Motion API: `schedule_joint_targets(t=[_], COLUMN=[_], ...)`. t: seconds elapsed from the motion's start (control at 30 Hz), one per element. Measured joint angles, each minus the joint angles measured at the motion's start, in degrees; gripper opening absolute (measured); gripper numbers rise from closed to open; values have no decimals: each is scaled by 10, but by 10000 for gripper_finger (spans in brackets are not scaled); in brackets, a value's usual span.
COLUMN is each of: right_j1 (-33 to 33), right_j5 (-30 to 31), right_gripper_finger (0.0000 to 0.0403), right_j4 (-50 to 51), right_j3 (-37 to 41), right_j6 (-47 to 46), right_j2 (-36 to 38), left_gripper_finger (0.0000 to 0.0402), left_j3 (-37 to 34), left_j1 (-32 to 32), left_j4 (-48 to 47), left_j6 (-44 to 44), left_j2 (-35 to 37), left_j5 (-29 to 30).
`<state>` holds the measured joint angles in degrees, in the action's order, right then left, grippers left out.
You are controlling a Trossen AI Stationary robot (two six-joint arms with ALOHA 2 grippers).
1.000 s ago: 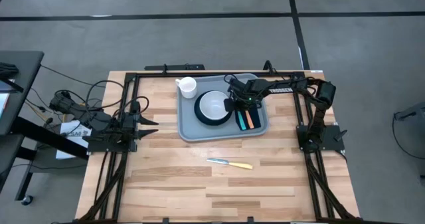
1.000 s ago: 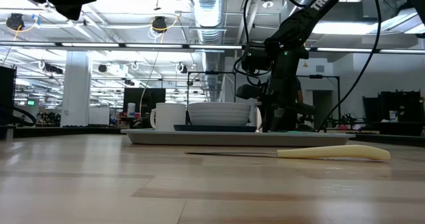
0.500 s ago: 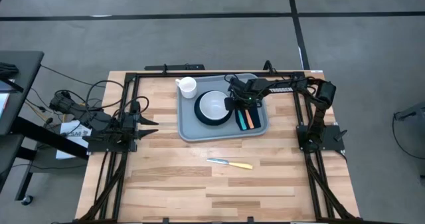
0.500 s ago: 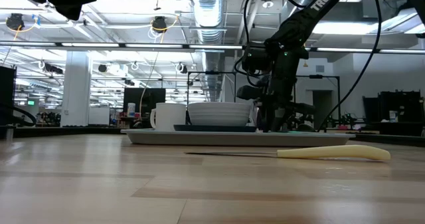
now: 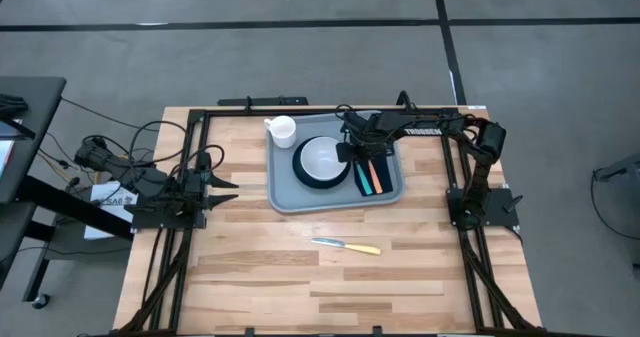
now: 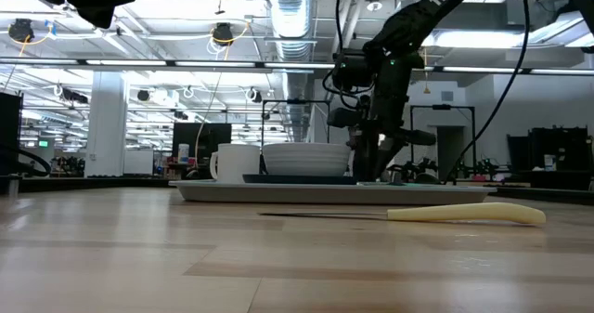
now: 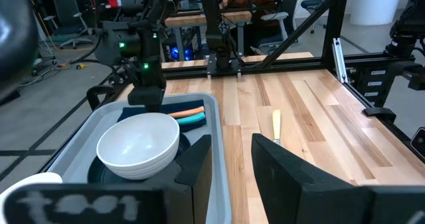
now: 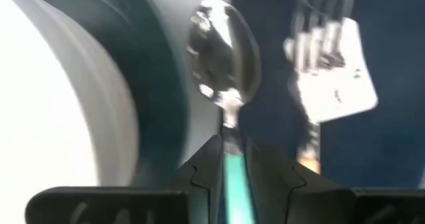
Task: Set up tray
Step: Put the yellow knife on the dark blue napkin to the right of the orange fork
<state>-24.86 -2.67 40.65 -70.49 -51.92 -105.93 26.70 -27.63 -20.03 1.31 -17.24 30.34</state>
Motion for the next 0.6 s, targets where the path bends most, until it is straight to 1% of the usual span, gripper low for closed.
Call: schedule_joint_targets(t=[0.17,0.27,0.47,0.6], right_j1=[1,14,81,130], right_j5=[32,47,60,58], right_gripper_finger=[64,64,64,64], right_j4=[84,141,243,300], right_j3=[-22,-43,-80,-84], right_j6=[28,63,124,146], right_j2=[0,0,0,0], left_gripper_finger=[96,96,96,96], left_j3=[0,0,0,0], left_j1=[0,0,0,0], left_j4=[0,0,0,0], left_j6=[0,0,0,0], left_j2=[0,0,0,0], left_j5=[0,0,0,0])
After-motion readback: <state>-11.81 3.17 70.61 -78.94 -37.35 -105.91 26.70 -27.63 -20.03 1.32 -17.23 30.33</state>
